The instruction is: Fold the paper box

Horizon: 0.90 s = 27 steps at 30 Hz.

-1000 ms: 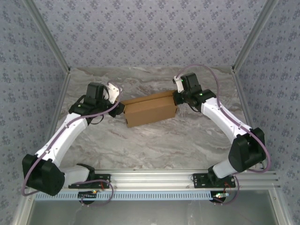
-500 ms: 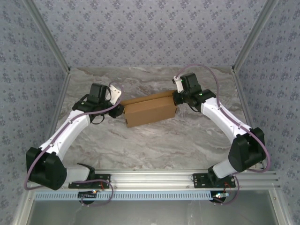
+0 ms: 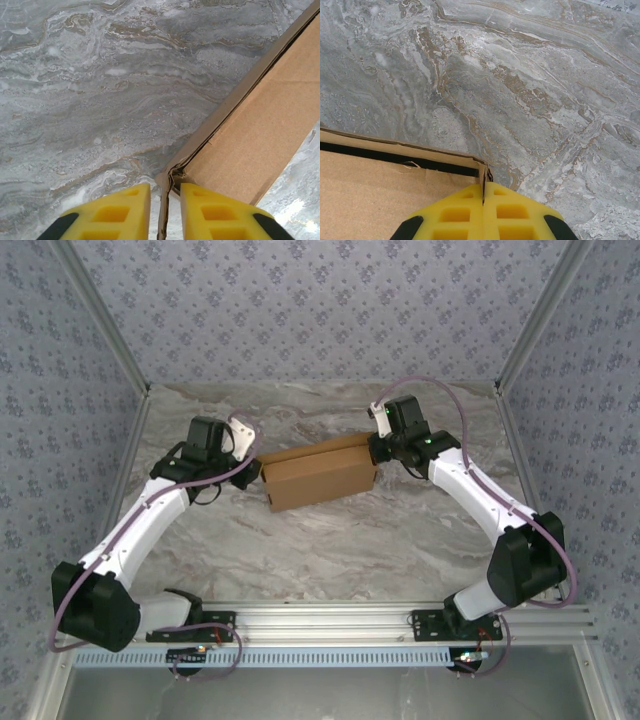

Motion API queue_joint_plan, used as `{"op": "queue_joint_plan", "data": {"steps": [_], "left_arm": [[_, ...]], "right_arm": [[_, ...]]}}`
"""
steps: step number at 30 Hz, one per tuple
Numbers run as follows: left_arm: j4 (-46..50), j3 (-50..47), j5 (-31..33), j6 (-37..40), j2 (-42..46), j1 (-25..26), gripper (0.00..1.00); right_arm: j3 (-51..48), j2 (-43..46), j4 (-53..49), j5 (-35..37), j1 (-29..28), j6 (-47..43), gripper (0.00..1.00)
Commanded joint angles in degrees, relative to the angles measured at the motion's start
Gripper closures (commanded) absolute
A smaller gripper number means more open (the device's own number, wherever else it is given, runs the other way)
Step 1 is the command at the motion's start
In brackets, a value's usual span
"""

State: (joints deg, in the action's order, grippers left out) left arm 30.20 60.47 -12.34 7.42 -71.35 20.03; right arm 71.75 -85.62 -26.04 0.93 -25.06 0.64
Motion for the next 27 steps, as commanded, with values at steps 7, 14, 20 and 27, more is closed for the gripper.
{"op": "queue_joint_plan", "data": {"steps": [7, 14, 20, 27], "left_arm": [[0.4, 0.6, 0.2, -0.4, -0.7, 0.2, 0.91], [0.4, 2.0, 0.9, -7.8, -1.4, 0.3, 1.0], [3.2, 5.7, 2.6, -20.6, -3.8, 1.6, 1.0], [3.0, 7.2, 2.8, -27.1, -5.5, 3.3, 1.0]], "right_arm": [[1.1, -1.6, -4.0, 0.1, -0.7, 0.7, 1.0], [1.1, -1.6, -4.3, 0.7, -1.2, 4.5, 1.0], [2.0, -1.7, -5.2, 1.2, -1.8, 8.4, 1.0], [2.2, -2.7, -5.8, 1.8, -2.4, 9.5, 1.0]]}}
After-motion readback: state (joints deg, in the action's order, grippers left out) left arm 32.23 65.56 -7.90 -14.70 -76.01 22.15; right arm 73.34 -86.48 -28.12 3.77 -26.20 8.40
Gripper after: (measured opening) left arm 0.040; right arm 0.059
